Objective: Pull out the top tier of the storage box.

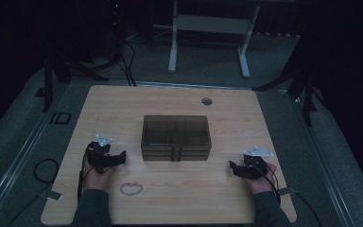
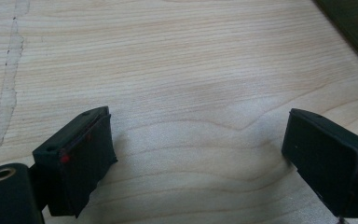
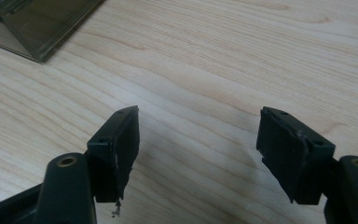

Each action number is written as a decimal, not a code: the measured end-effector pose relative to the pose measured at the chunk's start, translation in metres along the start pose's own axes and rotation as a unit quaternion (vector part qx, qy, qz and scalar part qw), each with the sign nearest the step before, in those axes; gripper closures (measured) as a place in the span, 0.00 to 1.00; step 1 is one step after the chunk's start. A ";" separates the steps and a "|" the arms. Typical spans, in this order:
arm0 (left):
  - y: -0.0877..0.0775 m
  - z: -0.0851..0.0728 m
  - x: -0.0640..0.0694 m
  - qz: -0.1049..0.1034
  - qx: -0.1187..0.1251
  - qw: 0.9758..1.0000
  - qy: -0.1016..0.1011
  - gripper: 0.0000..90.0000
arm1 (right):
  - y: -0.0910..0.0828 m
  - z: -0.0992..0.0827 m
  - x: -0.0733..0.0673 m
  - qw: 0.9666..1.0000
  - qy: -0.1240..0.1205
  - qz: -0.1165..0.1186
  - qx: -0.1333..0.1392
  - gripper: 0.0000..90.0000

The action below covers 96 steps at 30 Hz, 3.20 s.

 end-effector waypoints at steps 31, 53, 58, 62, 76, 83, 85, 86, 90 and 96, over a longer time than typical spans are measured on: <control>0.000 0.000 0.000 0.000 0.000 1.000 0.000 0.10 | -0.016 0.010 -0.030 0.993 -0.094 -0.076 -0.008 0.53; 0.000 0.000 0.000 0.000 0.000 1.000 0.000 0.10 | -0.022 0.016 -0.049 0.985 -0.142 -0.098 -0.001 0.66; 0.000 0.000 0.000 0.000 0.000 1.000 0.000 0.10 | -0.025 0.018 -0.056 0.982 -0.154 -0.106 0.001 0.66; 0.000 0.000 0.000 0.000 0.000 1.000 0.000 0.10 | -0.027 0.019 -0.061 0.980 -0.165 -0.109 0.002 0.68; 0.000 0.000 0.000 0.000 0.000 1.000 0.000 0.10 | -0.029 0.023 -0.074 0.974 -0.192 -0.119 0.003 0.72; 0.000 0.000 0.000 0.000 0.000 1.000 0.000 0.10 | -0.028 0.024 -0.083 0.970 -0.208 -0.124 0.003 0.73; 0.000 0.000 0.000 0.000 0.000 1.000 0.000 0.10 | -0.028 0.024 -0.084 0.970 -0.209 -0.125 0.002 0.73; 0.000 0.000 0.000 0.000 0.000 1.000 0.000 0.10 | -0.028 0.024 -0.086 0.969 -0.212 -0.127 0.003 0.73; 0.000 0.000 0.000 0.000 0.000 1.000 0.000 0.10 | -0.029 0.025 -0.092 0.967 -0.221 -0.129 0.006 0.74; 0.000 0.000 0.000 0.000 0.000 1.000 0.000 0.10 | -0.031 0.027 -0.098 0.964 -0.232 -0.133 0.010 0.75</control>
Point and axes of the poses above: each handheld gripper's, and its own axes: y roughly forward along the jaws, z roughly out of its top, x roughly to its right, the point moved 2 cm from there along y, roughly forward along the jaws, and after that the axes turned 9 degrees about -x, right-handed, at the moved point
